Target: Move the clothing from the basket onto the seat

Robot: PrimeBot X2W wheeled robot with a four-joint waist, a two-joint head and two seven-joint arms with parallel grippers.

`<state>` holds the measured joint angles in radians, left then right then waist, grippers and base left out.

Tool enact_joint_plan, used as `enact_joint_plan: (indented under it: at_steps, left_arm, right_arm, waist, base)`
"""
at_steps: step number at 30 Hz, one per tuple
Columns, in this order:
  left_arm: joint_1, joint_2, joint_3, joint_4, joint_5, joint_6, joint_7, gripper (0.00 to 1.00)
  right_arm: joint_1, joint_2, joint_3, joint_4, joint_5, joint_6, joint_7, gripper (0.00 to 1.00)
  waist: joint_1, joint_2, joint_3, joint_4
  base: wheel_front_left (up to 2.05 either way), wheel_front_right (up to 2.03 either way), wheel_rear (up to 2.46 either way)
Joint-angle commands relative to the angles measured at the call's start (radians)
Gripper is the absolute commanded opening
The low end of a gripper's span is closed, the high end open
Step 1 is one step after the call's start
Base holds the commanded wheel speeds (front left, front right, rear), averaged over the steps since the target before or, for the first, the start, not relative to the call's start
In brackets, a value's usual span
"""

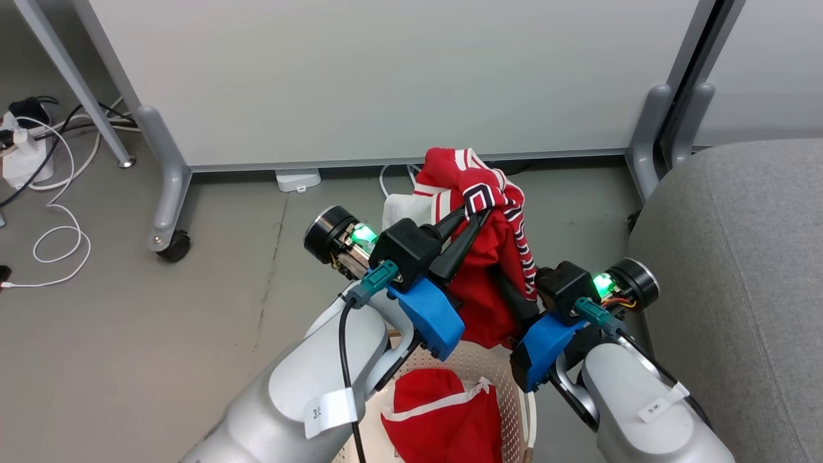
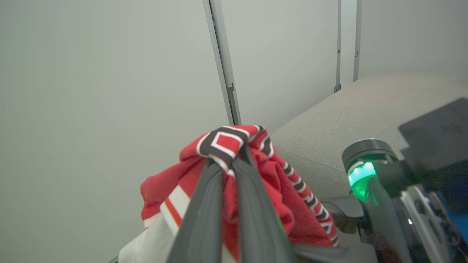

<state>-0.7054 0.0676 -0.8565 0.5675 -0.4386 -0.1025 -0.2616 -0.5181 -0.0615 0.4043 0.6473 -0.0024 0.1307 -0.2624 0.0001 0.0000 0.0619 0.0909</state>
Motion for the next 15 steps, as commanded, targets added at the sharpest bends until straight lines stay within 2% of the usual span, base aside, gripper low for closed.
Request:
enact_joint_plan:
  at_steps: [1, 15]
  left_arm:
    - [-0.015, 0.000, 0.002, -0.003, 0.007, -0.002, -0.005, 0.00]
    - [-0.014, 0.002, 0.011, 0.016, 0.013, -0.008, -0.005, 0.00]
  right_arm:
    - [-0.017, 0.004, 0.003, 0.002, 0.008, 0.000, -0.004, 0.00]
    - [0.002, 0.010, 0.007, -0.015, 0.041, 0.000, -0.004, 0.00]
  waist:
    - [-0.0001, 0.0000, 0.002, -0.001]
    - [-0.0001, 0.0000, 0.003, -0.011]
  base:
    - [0.00, 0.00, 0.00]
    - [0.00, 0.00, 0.00]
